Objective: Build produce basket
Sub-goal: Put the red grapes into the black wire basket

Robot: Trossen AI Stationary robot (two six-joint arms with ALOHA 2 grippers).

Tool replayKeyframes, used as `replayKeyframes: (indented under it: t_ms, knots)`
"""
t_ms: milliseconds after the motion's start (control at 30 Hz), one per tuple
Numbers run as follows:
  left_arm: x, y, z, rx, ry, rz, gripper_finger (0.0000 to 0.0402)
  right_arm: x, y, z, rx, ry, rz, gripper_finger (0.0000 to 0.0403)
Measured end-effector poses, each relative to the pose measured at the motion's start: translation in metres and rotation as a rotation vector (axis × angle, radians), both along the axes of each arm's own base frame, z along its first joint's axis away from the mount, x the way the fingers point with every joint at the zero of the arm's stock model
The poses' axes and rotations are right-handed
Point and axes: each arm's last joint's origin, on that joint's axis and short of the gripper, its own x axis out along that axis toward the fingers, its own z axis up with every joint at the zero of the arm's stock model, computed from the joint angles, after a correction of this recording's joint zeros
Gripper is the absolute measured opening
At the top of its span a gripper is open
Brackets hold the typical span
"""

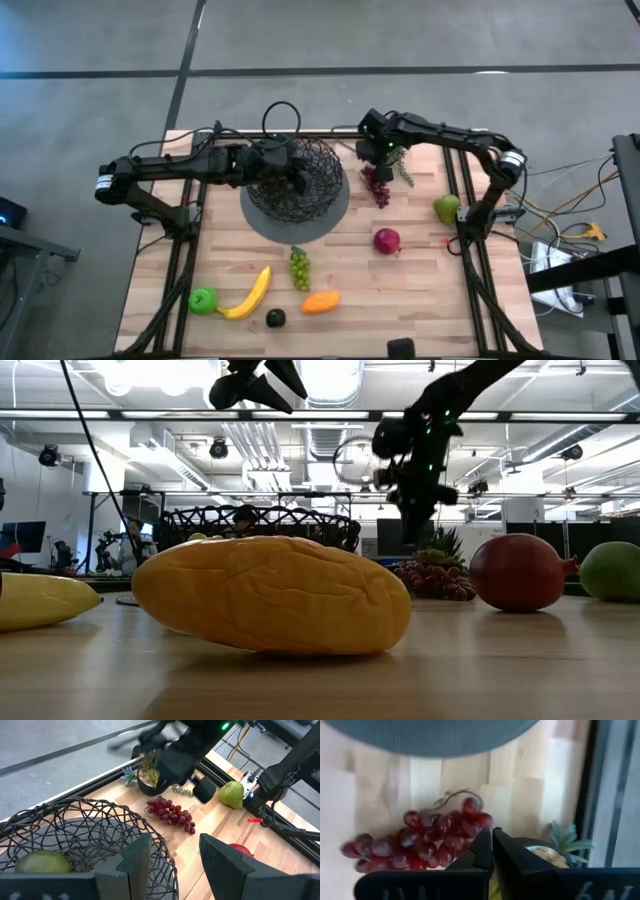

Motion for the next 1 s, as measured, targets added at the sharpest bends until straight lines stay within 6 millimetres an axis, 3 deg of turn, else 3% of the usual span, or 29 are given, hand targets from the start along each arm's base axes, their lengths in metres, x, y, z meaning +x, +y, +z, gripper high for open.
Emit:
replayKeyframes:
  t_ms: [167,267,433,600,800,1000]
  knots:
    - [0.000,0.000,0.000,-0.001,-0.001,0.000,0.0152,-0.012,0.009,0.032,-0.010,-0.109,-0.069,0.0008]
    - [0.000,0.000,0.000,-0.002,-0.002,0.001,0.0152,-0.014,0.011,0.037,0.006,-0.134,-0.109,0.0008]
    - [0.000,0.000,0.000,-0.001,-0.002,0.001,0.0152,-0.007,0.007,0.014,0.092,-0.095,-0.113,0.0019]
    - [0.000,0.000,0.000,-0.001,-0.002,0.001,0.0152,0.009,-0.002,-0.021,0.155,-0.035,-0.099,0.0069]
    - [0.000,0.000,0.000,-0.001,-0.002,0.000,0.0152,0.021,-0.010,-0.045,0.154,0.012,-0.026,0.0140]
    - [0.000,0.000,0.000,-0.001,-0.002,0.001,0.0152,0.025,-0.014,-0.069,0.161,0.071,0.030,0.0165]
